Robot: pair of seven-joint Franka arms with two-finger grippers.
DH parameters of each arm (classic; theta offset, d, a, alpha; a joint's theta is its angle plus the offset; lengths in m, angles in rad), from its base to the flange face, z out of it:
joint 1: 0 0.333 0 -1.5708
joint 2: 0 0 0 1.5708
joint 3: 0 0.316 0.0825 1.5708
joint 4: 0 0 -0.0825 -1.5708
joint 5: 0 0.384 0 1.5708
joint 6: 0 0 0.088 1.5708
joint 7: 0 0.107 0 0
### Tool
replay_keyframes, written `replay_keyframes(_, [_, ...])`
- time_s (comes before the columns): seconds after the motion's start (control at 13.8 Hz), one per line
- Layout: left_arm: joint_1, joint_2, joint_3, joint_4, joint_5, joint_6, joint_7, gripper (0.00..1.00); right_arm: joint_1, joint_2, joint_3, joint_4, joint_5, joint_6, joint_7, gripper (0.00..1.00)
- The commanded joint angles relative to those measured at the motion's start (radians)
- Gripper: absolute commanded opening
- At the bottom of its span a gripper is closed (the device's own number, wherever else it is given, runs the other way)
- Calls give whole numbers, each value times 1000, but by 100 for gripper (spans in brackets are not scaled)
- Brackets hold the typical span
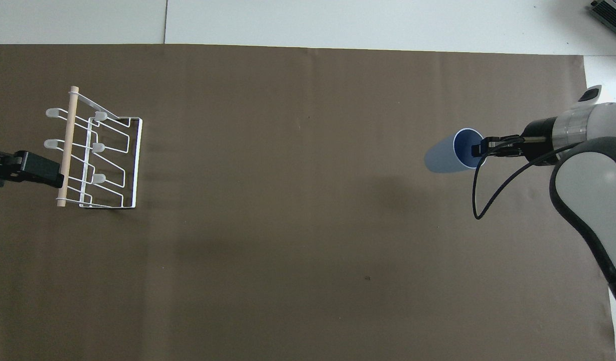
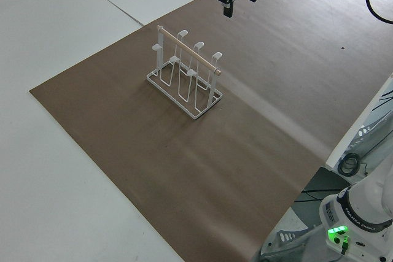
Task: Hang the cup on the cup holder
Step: 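Lift the cup with the right gripper while the left gripper approaches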
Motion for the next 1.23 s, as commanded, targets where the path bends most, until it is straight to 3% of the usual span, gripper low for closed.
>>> replay_keyframes(0.0, [-6, -26, 2, -28, 12, 28, -15, 100, -2, 8, 4, 19, 117, -21, -2, 0])
replay_keyframes(0.36, [3, -9, 4, -20, -147, 63, -171, 100, 61, 3, 8, 18, 321, -21, 1, 0])
replay_keyframes(0.72, [-46, 28, -5, -20, -350, 184, -591, 100, 77, 0, 11, 16, 542, -29, -1, 0])
replay_keyframes(0.94, [-54, 66, -7, -8, -494, 221, -737, 100, 77, -3, 15, 13, 684, -50, 4, 0])
replay_keyframes(1.16, [-71, 158, -46, 40, -566, 307, -969, 100, 74, -4, 15, 12, 847, -87, 65, 0])
